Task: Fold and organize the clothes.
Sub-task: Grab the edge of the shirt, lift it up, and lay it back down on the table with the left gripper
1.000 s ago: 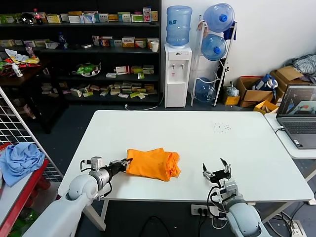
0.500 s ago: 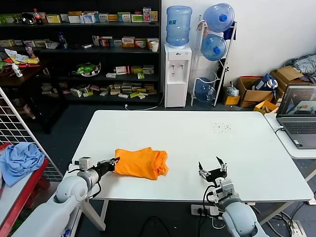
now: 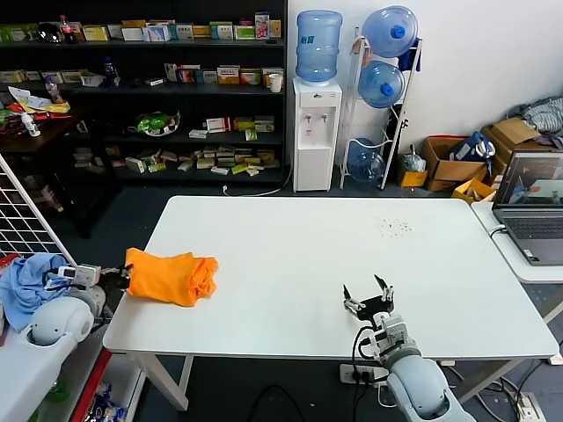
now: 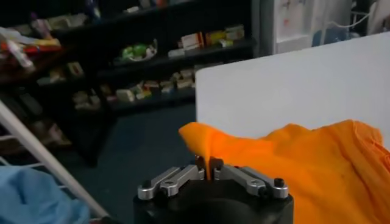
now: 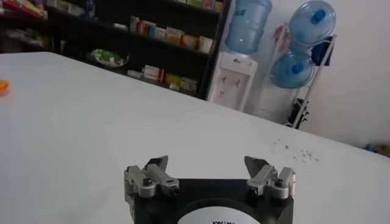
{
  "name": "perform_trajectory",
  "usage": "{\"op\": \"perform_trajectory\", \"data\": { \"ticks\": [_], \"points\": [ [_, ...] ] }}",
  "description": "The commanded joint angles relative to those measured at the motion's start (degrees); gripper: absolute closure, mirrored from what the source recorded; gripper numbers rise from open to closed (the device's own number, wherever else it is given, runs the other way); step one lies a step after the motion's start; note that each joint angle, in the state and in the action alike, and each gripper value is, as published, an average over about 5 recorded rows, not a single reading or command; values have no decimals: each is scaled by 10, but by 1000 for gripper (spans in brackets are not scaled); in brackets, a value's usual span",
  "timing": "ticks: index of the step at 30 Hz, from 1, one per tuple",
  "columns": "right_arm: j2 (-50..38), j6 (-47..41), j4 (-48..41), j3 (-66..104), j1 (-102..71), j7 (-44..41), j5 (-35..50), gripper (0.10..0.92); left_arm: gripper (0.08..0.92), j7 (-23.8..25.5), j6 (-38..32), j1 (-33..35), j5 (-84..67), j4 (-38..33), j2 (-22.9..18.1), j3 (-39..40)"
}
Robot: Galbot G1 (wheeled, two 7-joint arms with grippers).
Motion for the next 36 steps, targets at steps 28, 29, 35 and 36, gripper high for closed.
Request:
{"op": "perform_trajectory", "data": {
  "ticks": [28,29,35,36],
  "points": [
    [12,10,-4,3,-19,-2,-22,203,869,-102,-7,-31,10,-48,10,55],
    [11,11,-4,4,-20,-2,-22,203,869,-110,-3,-30,-3,-61,8,55],
    [11,10,-7,4,-19,-2,-25,203,869,-152,20,-21,-72,-146,-3,58],
    [11,9,-7,4,-19,-2,-25,203,869,-158,23,-19,-81,-158,-7,59]
  ]
}}
